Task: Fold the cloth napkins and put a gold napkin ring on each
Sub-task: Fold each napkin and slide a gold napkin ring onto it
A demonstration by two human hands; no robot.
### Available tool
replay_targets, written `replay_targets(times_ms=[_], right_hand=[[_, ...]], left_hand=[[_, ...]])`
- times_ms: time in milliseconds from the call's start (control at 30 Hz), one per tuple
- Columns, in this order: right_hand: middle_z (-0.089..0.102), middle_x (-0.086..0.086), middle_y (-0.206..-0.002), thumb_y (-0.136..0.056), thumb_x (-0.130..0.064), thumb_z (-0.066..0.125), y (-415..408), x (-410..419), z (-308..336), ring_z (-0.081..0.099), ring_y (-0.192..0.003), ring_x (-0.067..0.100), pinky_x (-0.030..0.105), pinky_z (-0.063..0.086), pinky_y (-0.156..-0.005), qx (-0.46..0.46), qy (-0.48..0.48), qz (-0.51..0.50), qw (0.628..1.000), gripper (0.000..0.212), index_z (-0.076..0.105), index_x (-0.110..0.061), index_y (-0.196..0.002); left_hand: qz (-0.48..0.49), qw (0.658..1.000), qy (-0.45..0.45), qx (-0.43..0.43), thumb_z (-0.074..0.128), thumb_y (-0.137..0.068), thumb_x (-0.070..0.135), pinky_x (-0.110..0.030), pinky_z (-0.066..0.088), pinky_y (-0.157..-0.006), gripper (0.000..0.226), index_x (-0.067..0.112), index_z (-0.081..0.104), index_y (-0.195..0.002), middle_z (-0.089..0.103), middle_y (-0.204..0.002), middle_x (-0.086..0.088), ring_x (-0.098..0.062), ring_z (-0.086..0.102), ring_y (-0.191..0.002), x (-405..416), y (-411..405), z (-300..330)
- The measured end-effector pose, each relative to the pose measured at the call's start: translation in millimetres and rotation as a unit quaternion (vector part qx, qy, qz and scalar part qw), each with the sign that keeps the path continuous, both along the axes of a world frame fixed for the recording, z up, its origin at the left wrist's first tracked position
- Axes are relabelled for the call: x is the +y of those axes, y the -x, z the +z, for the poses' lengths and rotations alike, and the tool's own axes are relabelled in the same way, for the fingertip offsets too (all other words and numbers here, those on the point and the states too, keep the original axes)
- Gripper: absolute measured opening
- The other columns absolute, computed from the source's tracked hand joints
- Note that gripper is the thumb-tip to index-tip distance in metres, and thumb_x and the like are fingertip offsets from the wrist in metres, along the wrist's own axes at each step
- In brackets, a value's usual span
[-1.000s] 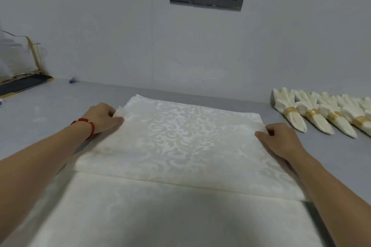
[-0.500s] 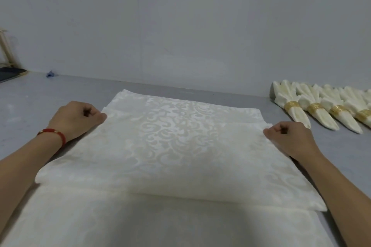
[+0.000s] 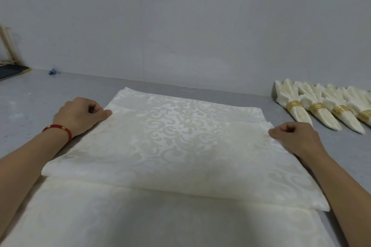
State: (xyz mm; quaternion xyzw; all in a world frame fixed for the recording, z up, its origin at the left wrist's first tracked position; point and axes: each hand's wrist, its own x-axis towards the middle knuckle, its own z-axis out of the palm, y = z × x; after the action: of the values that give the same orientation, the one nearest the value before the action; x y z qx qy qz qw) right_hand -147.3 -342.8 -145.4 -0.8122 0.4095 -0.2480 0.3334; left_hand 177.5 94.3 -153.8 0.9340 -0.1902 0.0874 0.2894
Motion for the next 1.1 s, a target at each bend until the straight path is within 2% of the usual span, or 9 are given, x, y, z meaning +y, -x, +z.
replay_targets(times_ms=[267,600,700,767,833,900,1000,1033,1100], right_hand=[[0.072,0.004,-0.083,-0.085,-0.030,0.083,-4,-3,1,0.060,-0.073,0.016,0.031,0.042,-0.070,0.005,-0.006,-0.008,1.000,0.020,0.076,-0.012,-0.080],[0.070,0.018,-0.079,-0.084,-0.031,0.084,-9,-4,0,0.056,-0.067,0.022,0.027,0.040,-0.060,0.024,0.008,-0.034,0.999,0.046,0.070,0.012,-0.090],[0.062,0.010,-0.071,-0.086,-0.040,0.081,-7,-4,2,0.054,-0.064,0.021,0.030,0.039,-0.060,0.022,-0.011,-0.024,0.999,0.044,0.066,0.001,-0.075],[0.066,0.006,-0.076,-0.090,-0.048,0.073,-4,-2,10,0.057,-0.070,0.022,0.033,0.042,-0.067,0.012,-0.019,-0.024,0.999,0.045,0.067,-0.005,-0.077],[0.069,0.002,-0.079,-0.095,-0.041,0.065,0,3,23,0.061,-0.076,0.025,0.036,0.042,-0.070,0.011,0.049,-0.012,0.999,0.038,0.071,-0.006,-0.084],[0.068,-0.006,-0.082,-0.097,-0.032,0.062,1,23,39,0.064,-0.081,0.021,0.031,0.044,-0.068,-0.007,0.109,0.034,0.993,0.022,0.071,-0.015,-0.086],[0.069,-0.012,-0.090,-0.097,-0.033,0.063,-12,88,55,0.067,-0.087,0.012,0.027,0.047,-0.074,0.007,0.145,0.166,0.975,0.010,0.070,-0.028,-0.091],[0.071,-0.011,-0.101,-0.097,-0.039,0.061,-19,116,53,0.067,-0.097,0.013,0.030,0.050,-0.083,0.032,0.147,0.217,0.965,0.013,0.071,-0.031,-0.098],[0.062,-0.005,-0.134,-0.102,-0.051,0.050,-30,167,35,0.057,-0.125,0.017,0.039,0.044,-0.106,0.117,0.161,0.293,0.935,0.039,0.063,-0.026,-0.129]], left_hand=[[0.031,1.000,-0.006,0.002,0.074,-0.082,0.056,-0.039,0.051,-0.077,0.038,0.022,0.069,-0.067,0.069,-0.073,0.007,-0.019,0.061,-0.074,-4,-1,-1],[0.028,1.000,-0.001,0.011,0.075,-0.081,0.058,-0.038,0.048,-0.075,0.039,0.021,0.069,-0.071,0.070,-0.080,0.003,-0.017,0.060,-0.074,-3,-2,0],[0.001,0.998,0.022,0.064,0.068,-0.082,0.065,-0.037,0.045,-0.082,0.040,0.024,0.069,-0.084,0.067,-0.089,0.004,-0.020,0.061,-0.084,0,-1,4],[-0.028,0.992,0.029,0.120,0.066,-0.081,0.067,-0.037,0.045,-0.084,0.045,0.027,0.066,-0.100,0.069,-0.093,0.000,-0.020,0.063,-0.087,6,2,11],[-0.037,0.986,0.011,0.160,0.060,-0.084,0.067,-0.036,0.045,-0.084,0.055,0.024,0.059,-0.119,0.071,-0.096,-0.001,-0.020,0.065,-0.088,13,14,22],[-0.039,0.992,-0.068,0.097,0.049,-0.088,0.067,-0.040,0.046,-0.089,0.064,0.022,0.051,-0.133,0.068,-0.105,-0.004,-0.026,0.062,-0.096,16,33,32],[-0.123,0.980,-0.086,-0.128,0.026,-0.092,0.073,-0.046,0.047,-0.095,0.072,0.021,0.060,-0.128,0.064,-0.120,-0.007,-0.032,0.057,-0.112,-1,91,37],[-0.176,0.971,-0.084,-0.140,0.019,-0.094,0.073,-0.047,0.046,-0.100,0.072,0.025,0.060,-0.129,0.062,-0.128,-0.003,-0.030,0.055,-0.119,-11,115,37],[-0.240,0.957,-0.124,-0.105,0.004,-0.090,0.076,-0.048,0.034,-0.114,0.080,0.036,0.049,-0.143,0.045,-0.152,0.006,-0.023,0.040,-0.141,-35,155,29]])
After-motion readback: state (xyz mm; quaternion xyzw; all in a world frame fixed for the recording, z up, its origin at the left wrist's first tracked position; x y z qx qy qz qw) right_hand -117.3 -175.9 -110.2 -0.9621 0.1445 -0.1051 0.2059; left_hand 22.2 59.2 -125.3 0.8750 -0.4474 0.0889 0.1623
